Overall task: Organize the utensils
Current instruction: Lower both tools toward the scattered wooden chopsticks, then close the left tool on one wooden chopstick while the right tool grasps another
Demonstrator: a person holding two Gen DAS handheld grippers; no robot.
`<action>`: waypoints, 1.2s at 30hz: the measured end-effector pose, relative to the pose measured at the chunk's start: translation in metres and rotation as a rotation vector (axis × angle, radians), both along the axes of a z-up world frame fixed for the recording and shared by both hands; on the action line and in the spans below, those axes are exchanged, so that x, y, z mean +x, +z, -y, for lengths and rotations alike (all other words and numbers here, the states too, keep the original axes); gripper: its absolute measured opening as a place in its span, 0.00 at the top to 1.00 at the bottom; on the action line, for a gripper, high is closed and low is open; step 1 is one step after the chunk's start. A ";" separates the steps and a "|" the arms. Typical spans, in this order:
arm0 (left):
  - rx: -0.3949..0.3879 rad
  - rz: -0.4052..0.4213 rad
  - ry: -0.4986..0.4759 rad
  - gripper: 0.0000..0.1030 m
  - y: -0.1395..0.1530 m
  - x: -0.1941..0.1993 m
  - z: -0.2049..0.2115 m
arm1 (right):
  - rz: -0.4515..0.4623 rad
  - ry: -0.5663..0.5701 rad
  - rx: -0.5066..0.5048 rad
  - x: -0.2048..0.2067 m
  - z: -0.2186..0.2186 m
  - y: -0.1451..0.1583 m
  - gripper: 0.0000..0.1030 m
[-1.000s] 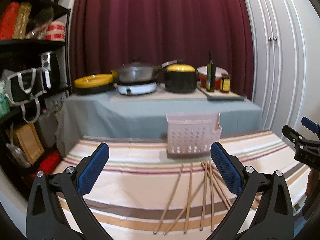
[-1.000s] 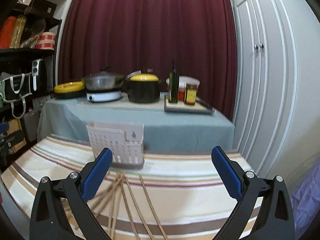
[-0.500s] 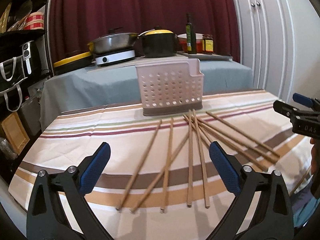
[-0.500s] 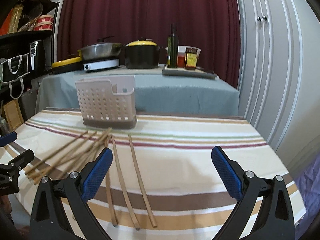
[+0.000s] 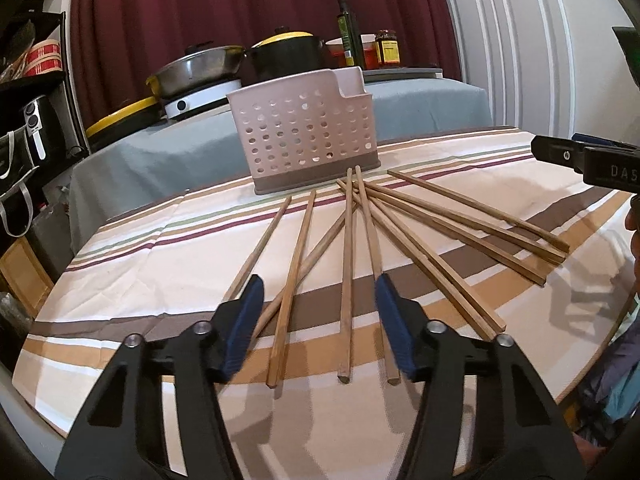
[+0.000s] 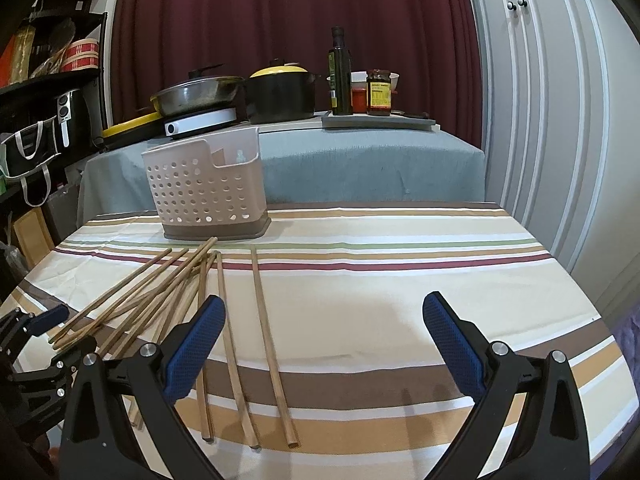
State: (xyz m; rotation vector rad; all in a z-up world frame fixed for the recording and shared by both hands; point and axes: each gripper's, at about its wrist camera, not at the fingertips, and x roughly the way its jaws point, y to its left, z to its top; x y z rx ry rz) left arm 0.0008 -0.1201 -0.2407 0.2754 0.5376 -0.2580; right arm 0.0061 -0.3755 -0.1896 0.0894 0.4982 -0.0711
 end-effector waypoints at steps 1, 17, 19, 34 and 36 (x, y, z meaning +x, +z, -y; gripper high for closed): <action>0.003 -0.011 0.001 0.53 -0.003 0.001 0.000 | 0.000 0.002 0.001 0.000 0.000 0.000 0.07; -0.013 -0.086 -0.004 0.79 -0.021 -0.002 0.001 | -0.005 0.004 0.009 -0.002 -0.001 -0.004 0.07; -0.009 -0.081 -0.005 0.79 -0.021 -0.004 0.002 | -0.009 0.005 0.010 -0.002 -0.001 -0.006 0.07; -0.061 -0.101 -0.039 0.93 -0.020 -0.003 -0.003 | -0.070 0.048 0.051 -0.009 0.000 -0.028 0.49; -0.067 -0.106 -0.037 0.93 -0.020 -0.001 -0.004 | -0.077 0.065 0.056 -0.011 -0.001 -0.033 0.52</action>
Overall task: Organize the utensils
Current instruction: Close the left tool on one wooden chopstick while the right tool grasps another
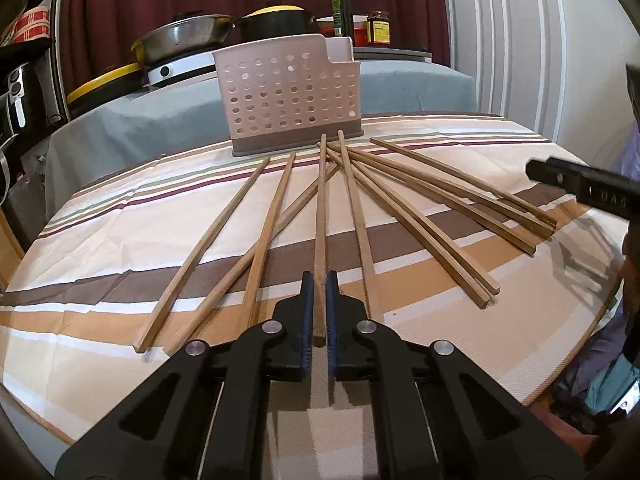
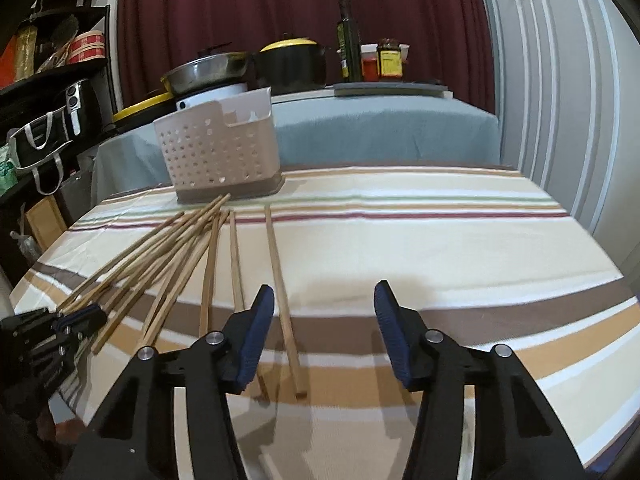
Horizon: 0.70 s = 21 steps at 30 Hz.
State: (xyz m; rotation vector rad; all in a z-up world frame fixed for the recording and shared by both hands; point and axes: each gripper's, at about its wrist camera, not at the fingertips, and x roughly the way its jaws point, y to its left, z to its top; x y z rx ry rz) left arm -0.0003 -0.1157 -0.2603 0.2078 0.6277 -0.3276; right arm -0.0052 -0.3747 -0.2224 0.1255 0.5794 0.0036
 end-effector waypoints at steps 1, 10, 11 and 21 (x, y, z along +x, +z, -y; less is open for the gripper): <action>-0.001 -0.001 0.001 0.93 0.000 0.001 0.000 | -0.003 0.011 -0.003 -0.001 -0.001 -0.002 0.56; -0.012 -0.004 0.000 0.94 0.000 0.002 -0.003 | -0.006 0.075 -0.040 -0.014 -0.013 -0.019 0.76; -0.012 -0.004 0.000 0.94 0.000 0.002 -0.003 | -0.006 0.080 -0.048 -0.015 -0.015 -0.020 0.77; -0.014 -0.003 -0.001 0.94 0.000 0.002 -0.002 | 0.013 0.090 -0.057 -0.018 -0.019 -0.024 0.93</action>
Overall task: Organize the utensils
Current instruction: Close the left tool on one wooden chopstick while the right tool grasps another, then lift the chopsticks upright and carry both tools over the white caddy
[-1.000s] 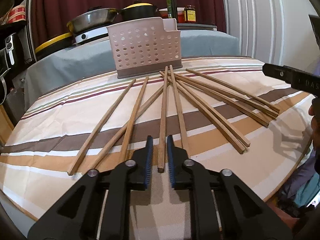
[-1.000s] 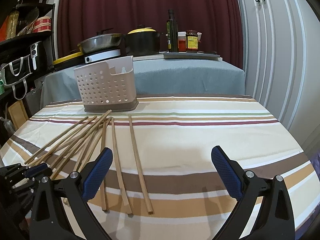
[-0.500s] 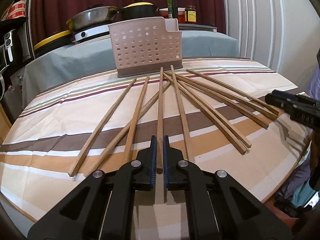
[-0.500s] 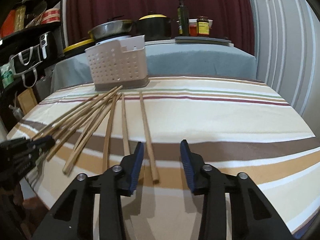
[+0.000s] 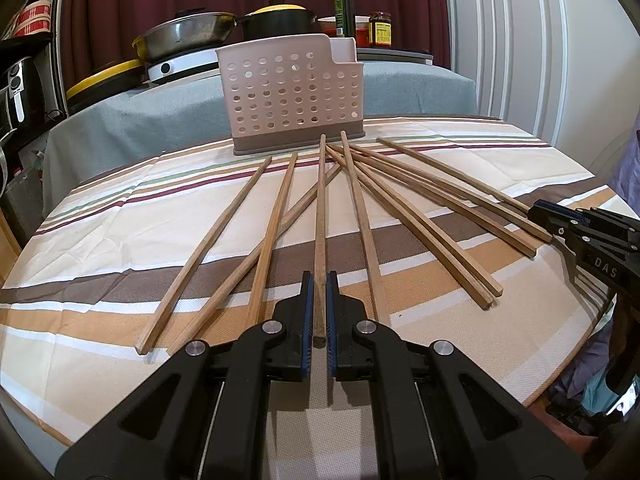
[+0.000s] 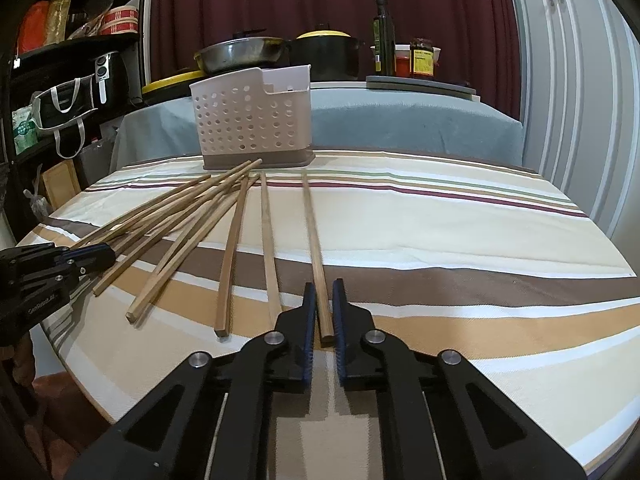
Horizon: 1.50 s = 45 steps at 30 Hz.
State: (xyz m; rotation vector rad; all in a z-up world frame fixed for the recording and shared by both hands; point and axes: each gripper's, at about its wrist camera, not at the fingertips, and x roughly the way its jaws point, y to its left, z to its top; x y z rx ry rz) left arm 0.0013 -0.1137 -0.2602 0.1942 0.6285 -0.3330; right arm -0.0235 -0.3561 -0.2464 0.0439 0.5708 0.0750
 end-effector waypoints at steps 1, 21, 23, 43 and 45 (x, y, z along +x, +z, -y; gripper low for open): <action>0.000 0.001 0.000 0.94 0.000 0.000 0.000 | 0.001 0.002 0.000 0.000 0.000 0.001 0.93; -0.039 0.092 -0.005 0.94 0.030 -0.011 -0.012 | 0.115 -0.026 -0.035 -0.013 -0.009 0.048 0.93; -0.047 0.112 0.005 0.94 0.039 -0.011 -0.015 | 0.134 -0.033 -0.036 -0.015 -0.009 0.056 0.93; -0.144 0.235 0.035 0.94 0.135 0.012 -0.034 | 0.271 -0.090 -0.037 -0.012 -0.009 0.130 0.93; -0.147 0.228 0.031 0.94 0.141 0.019 -0.034 | 0.271 -0.091 -0.034 -0.005 -0.007 0.133 0.93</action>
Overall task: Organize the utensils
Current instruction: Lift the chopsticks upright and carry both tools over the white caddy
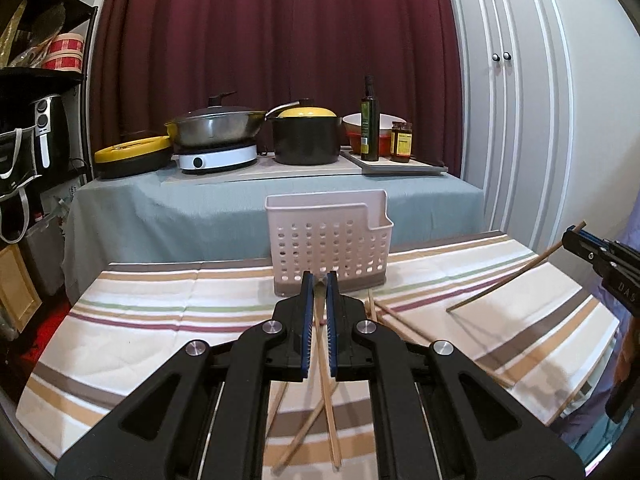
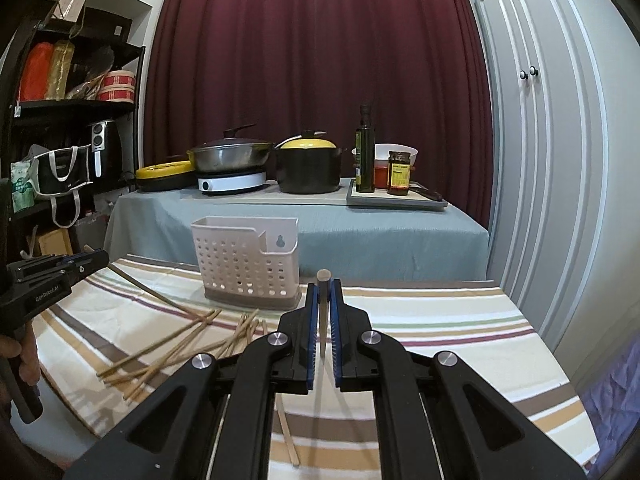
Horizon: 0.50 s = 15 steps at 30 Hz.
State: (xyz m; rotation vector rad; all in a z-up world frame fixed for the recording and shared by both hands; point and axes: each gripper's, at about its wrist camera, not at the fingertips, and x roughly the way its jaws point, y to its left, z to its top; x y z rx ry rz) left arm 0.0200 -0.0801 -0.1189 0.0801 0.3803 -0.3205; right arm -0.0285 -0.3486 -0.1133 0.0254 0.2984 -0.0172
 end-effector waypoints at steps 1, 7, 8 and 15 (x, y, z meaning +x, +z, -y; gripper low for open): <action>0.001 -0.003 -0.002 0.94 0.003 0.004 0.001 | 0.000 0.002 0.000 0.002 0.001 0.001 0.93; 0.012 -0.012 -0.014 0.94 0.013 0.026 0.007 | 0.004 0.003 -0.001 0.024 0.007 0.011 0.93; 0.013 -0.012 -0.016 0.94 0.014 0.028 0.007 | 0.006 0.002 0.003 0.029 0.008 0.012 0.93; 0.010 -0.014 -0.020 0.94 0.026 0.053 0.011 | 0.009 0.011 -0.009 0.050 0.012 0.020 0.93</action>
